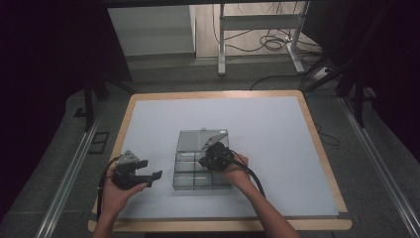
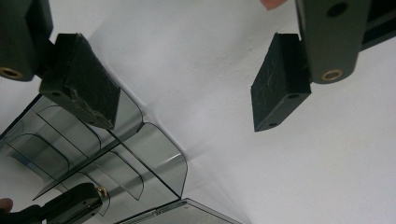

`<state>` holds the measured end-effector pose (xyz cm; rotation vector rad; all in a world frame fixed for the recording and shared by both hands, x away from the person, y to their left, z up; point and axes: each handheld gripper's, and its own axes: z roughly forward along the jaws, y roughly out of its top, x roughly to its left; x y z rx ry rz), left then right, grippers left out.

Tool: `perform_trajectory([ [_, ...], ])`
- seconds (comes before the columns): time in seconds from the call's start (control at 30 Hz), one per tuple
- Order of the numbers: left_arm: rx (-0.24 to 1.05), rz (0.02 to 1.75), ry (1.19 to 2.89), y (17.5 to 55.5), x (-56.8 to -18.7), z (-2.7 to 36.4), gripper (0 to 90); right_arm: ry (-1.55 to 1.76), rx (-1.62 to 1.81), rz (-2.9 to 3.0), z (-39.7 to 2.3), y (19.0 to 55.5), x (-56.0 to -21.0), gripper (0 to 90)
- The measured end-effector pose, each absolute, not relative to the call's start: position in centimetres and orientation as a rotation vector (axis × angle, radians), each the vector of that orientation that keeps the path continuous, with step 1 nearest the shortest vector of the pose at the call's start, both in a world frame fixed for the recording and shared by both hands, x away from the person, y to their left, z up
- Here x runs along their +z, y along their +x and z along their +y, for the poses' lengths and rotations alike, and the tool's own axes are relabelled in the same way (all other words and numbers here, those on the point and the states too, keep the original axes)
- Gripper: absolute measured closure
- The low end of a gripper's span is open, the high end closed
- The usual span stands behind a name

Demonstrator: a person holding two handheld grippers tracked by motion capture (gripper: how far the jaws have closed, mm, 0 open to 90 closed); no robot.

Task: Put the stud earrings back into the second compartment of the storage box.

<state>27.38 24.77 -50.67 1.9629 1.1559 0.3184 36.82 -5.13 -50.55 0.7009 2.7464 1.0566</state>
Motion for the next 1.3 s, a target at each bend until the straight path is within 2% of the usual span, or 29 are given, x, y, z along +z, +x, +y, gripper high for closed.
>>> perform_trajectory([
  [0.03,0.319,1.156,1.963,27.4,-50.7,24.8,24.6,0.700,1.056,2.749,-5.1,36.8,-50.6,81.3],
  [0.13,0.318,1.156,1.962,27.4,-50.7,24.8,24.5,0.688,1.050,2.750,-5.0,36.6,-50.5,67.5],
  [0.53,0.318,1.155,1.964,27.4,-50.6,24.8,24.5,0.712,1.178,2.633,-6.5,36.4,-48.7,44.6],
  [0.9,0.315,1.152,1.974,27.4,-50.8,24.6,24.5,0.810,1.257,2.538,-8.2,36.6,-47.3,34.4],
  [1.3,0.310,1.139,1.981,27.3,-50.8,24.1,24.6,0.848,1.268,2.478,-9.8,37.1,-46.0,33.1],
])
